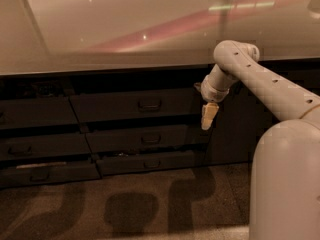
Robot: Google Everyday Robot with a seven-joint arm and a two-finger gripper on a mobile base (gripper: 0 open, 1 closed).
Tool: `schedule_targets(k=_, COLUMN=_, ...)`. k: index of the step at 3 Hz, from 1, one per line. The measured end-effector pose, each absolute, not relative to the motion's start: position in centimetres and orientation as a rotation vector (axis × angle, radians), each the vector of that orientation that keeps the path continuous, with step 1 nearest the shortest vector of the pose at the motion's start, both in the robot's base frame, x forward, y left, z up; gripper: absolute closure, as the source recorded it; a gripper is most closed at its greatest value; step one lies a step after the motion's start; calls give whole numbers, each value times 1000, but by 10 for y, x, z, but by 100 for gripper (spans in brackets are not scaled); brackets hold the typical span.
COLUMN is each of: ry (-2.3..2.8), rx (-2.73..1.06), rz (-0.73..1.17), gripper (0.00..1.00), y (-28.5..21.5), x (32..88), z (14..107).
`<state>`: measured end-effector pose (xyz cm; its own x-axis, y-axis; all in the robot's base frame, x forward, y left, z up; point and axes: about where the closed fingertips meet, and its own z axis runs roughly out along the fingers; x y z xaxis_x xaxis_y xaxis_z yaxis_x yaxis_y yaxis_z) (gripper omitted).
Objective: Open top drawer
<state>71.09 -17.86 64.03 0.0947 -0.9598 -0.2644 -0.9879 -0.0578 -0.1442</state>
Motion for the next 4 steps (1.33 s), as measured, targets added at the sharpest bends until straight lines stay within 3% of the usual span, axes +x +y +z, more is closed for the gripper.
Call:
schedule_targets(k=1, ry=1934, rx=-2091, rz=140, gripper=19, y=-179, x=711, z=640)
schedule_targets(k=4, ry=1934, rx=-2091, rz=140, gripper=89, y=-179, x=711, z=640)
